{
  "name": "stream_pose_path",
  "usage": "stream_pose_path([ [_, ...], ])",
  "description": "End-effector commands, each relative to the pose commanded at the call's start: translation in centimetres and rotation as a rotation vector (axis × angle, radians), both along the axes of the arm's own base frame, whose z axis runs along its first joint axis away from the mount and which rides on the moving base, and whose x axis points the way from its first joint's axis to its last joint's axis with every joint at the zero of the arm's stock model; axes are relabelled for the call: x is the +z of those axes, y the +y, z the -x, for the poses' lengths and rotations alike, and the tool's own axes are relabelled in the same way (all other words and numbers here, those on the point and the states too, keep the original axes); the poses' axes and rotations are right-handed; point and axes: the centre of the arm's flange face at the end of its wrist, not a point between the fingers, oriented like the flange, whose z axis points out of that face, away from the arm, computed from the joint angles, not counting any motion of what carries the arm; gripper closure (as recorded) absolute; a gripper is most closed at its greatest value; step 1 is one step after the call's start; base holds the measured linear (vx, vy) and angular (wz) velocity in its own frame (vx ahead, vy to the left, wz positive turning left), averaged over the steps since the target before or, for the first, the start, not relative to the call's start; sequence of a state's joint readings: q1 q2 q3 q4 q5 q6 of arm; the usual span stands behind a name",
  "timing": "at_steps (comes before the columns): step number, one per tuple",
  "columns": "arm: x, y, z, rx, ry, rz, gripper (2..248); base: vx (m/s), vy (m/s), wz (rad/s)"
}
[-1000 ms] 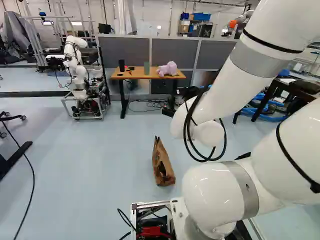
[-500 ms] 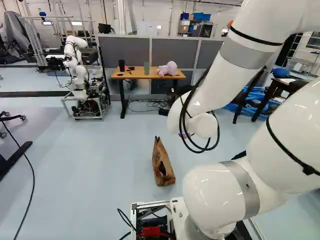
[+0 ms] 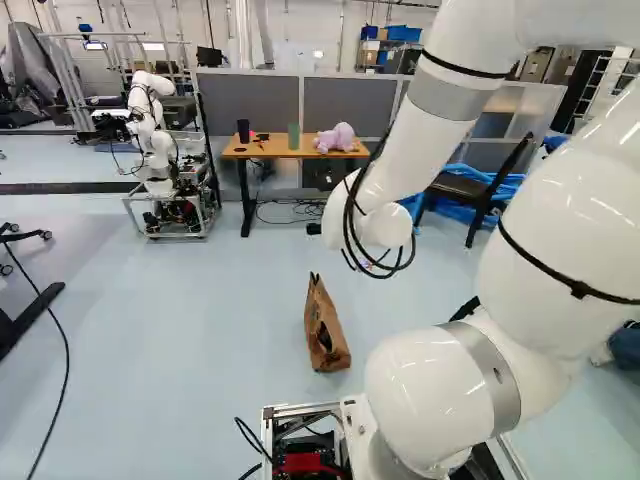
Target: Pick up the bag on the ground and place it on the table
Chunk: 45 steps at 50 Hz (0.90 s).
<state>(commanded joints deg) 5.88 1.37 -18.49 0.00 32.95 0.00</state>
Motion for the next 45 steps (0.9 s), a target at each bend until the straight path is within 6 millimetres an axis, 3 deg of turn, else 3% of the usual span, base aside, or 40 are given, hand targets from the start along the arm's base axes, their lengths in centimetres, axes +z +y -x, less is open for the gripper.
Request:
stream_pose_path([
  [14, -1.1, 0.4, -2.4, 0.005, 0.112, 0.012, 3, 0.000, 0.000, 0.000],
  [45, -5.9, 0.6, -8.5, -0.006, 0.362, 0.036, 3, 0.000, 0.000, 0.000],
])
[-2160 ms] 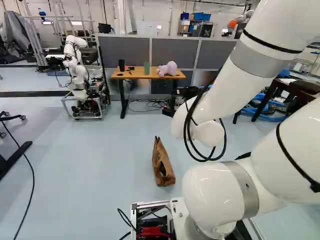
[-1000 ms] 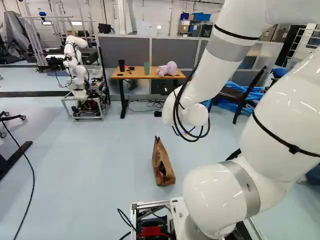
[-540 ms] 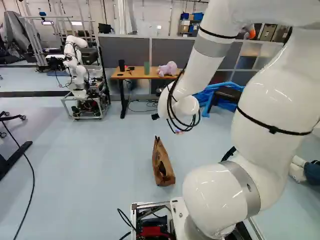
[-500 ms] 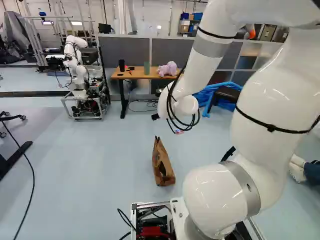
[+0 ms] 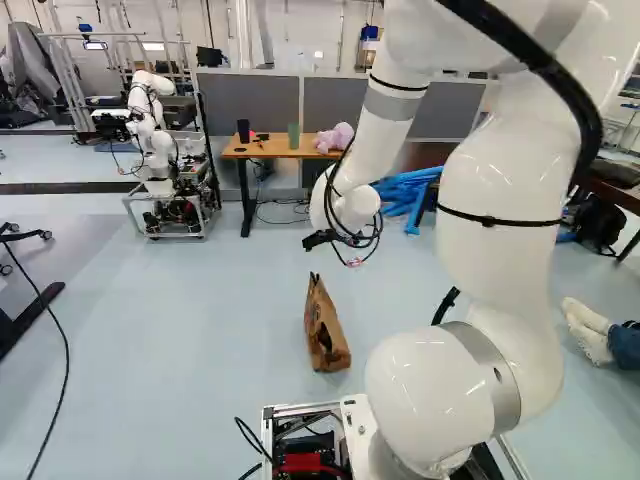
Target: Pick up the bag on the ground and place it on the table
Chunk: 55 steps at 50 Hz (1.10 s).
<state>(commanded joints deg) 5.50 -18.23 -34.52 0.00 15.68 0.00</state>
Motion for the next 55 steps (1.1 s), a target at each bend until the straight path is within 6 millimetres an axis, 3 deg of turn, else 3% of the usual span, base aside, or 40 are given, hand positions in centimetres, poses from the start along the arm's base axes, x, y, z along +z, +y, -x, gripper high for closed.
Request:
stream_pose_path([
  [28, -4.6, 0.6, -4.7, 0.004, 0.184, 0.018, 3, 0.000, 0.000, 0.000],
  [55, -8.8, 0.7, -5.3, 0.004, 0.373, 0.037, 3, 0.000, 0.000, 0.000],
])
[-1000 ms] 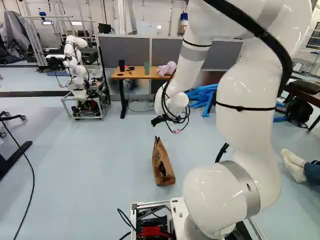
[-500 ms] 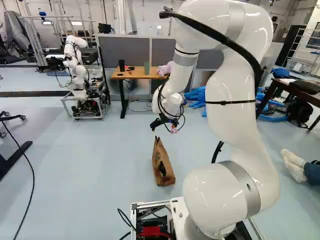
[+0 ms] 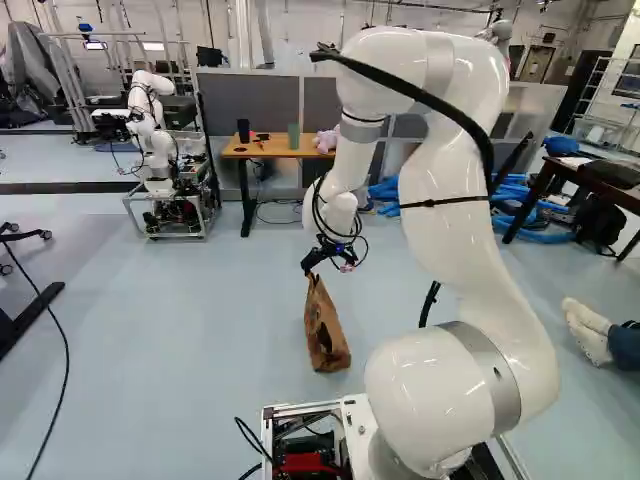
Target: Pick up the bag on the ground and place it on the table
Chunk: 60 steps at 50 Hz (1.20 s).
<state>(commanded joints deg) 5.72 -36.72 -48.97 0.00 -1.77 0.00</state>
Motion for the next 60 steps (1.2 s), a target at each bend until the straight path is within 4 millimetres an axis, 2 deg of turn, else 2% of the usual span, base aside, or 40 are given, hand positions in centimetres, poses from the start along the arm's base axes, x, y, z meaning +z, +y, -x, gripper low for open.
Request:
stream_pose_path([
  [60, -8.9, 0.2, -3.2, -0.003, 0.090, 0.009, 3, 0.000, 0.000, 0.000],
])
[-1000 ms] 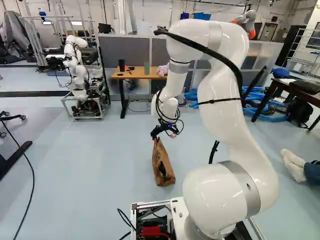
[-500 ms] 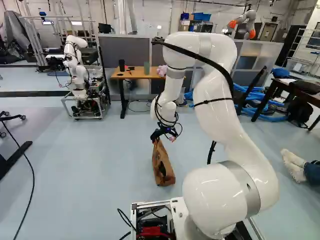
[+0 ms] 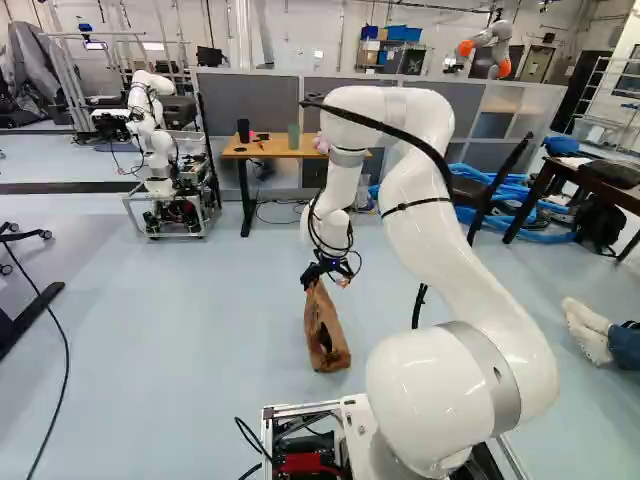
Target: Pick up the bag on the ground and place it on the table
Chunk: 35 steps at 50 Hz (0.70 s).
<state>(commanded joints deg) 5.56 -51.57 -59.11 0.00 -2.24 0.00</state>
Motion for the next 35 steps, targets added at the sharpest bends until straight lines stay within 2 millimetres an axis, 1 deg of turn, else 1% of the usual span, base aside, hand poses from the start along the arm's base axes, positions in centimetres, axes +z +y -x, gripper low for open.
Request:
stream_pose_path([
  [35, -5.3, 0.1, -2.0, -0.003, 0.026, 0.002, 3, 0.000, 0.000, 0.000],
])
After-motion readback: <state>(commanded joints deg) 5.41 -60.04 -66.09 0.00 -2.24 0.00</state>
